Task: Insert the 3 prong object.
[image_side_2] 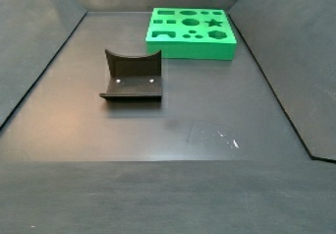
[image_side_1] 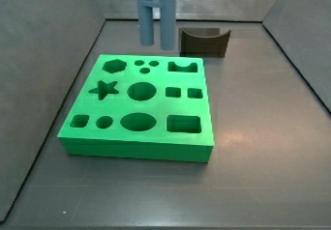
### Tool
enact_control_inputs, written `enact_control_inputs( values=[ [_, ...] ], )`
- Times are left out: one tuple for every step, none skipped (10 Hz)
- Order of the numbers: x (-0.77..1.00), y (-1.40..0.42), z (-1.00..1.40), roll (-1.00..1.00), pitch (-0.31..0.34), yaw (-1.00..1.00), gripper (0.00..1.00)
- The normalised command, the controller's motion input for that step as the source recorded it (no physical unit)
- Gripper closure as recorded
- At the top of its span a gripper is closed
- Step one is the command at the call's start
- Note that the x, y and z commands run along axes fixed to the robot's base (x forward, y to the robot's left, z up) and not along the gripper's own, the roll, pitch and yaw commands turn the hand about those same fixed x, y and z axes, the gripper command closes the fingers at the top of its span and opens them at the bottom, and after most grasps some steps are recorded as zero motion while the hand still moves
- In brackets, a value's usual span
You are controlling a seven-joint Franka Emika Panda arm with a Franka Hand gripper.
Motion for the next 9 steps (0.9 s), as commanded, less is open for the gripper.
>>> enact_control_inputs(
  values=[
    [-0.1,0.73,-0.68,0.0,-0.106,-0.29,1.0],
    [-0.18,0.83,-0.67,0.0,-0.123,-0.17,1.0],
    [-0.27,0.94,-0.71,0.02,-0.111,-0.05,1.0],
    [-0.31,1.0,-0.79,0.03,-0.071,0.0,1.0],
    [-0.25,0.92,-0.81,0.06,-0.064,-0.06,1.0],
    [-0.05,0.52,-0.54,0.01,0.0,-0.16,1.0],
    [-0.03,0.47,-0.4,0.0,0.0,-0.21,1.0],
    [0.0,0.35,-0.17,-0.01,0.041,-0.38,1.0],
    [0.06,0.08,-0.13,-0.06,0.043,-0.51,1.0]
  ],
)
